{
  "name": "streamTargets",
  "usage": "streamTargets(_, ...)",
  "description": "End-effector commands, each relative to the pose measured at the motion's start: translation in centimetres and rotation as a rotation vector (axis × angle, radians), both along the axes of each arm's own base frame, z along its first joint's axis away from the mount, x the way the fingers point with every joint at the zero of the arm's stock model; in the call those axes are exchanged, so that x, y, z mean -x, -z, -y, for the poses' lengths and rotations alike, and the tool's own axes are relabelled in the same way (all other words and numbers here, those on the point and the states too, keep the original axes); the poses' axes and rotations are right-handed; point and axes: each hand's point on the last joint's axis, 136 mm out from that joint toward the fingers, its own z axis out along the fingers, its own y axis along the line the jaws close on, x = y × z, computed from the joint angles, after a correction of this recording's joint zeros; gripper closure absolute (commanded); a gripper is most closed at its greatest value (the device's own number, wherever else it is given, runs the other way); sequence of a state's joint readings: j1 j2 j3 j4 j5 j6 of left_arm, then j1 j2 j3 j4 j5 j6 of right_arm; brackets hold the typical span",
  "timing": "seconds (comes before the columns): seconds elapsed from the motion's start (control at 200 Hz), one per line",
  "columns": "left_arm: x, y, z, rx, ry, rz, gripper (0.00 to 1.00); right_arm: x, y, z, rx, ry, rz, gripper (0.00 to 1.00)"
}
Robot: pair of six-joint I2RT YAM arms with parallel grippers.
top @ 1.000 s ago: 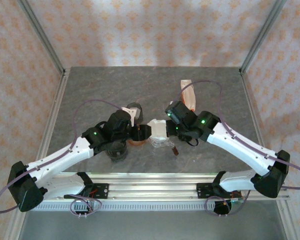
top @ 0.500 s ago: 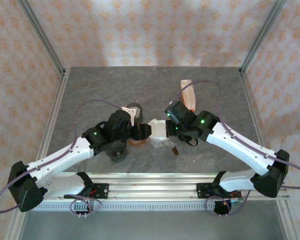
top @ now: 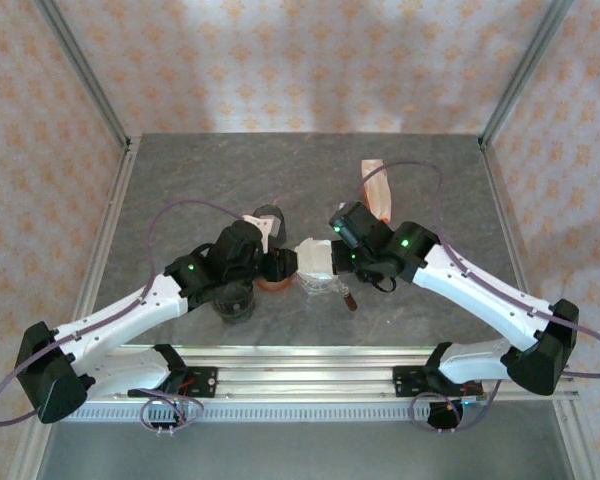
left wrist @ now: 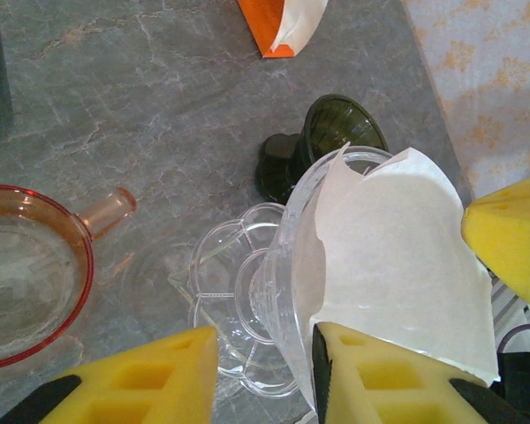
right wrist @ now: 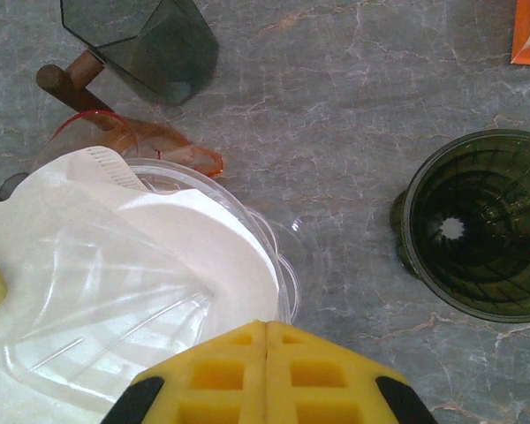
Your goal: Place the coffee filter in the dripper
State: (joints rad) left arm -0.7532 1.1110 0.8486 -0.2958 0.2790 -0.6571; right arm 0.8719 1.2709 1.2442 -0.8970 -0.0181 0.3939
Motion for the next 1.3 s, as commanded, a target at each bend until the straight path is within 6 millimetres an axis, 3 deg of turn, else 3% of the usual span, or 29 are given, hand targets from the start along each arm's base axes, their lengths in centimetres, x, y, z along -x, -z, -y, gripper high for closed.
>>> streamTargets(0.0, 0.3, 0.8, -0.2, -0.026, -0.004, -0.012, 0.65, 0.1, -0.5, 0.6, 0.023, 0.009, 0.017, 0.82)
streamTargets(0.07, 0.3, 0.7, -0.2, -0.022, -0.004, -0.012, 0.66, 0.2, -0.9, 0.5, 0.008, 0.0, 0.023, 0.63)
streamTargets(0.11, 0.3, 0.7, -0.2, -0.02, -0.004, -0.01, 0.65, 0.2, -1.1, 0.6, 0.006, 0.003, 0.03, 0.59)
streamTargets(0.33, 0.3, 0.8, -0.2, -0.022, -0.005, -0.013, 0.66, 0.7, -2.5, 0.5, -0.023, -0.02, 0.057, 0.56)
streamTargets(0.641, 0.2, 0.6, 0.0, -0.013, -0.004, -0.009, 0.65, 0.9, 0.1, 0.3, 0.067, -0.047, -0.014, 0.42)
streamTargets(0.666, 0.2, 0.6, 0.0, -0.012, -0.004, -0.009, 0.66, 1.0, 0.3, 0.2, 0.07, -0.053, -0.02, 0.37)
streamTargets(0.916, 0.2, 0.7, 0.1, -0.009, -0.001, -0.014, 0.66, 2.6, 1.0, -0.9, 0.08, -0.152, -0.059, 0.36)
streamTargets(1.291, 0.1, 1.2, 0.3, -0.006, -0.006, -0.026, 0.66, 3.7, 1.2, -1.0, 0.079, -0.217, -0.087, 0.36)
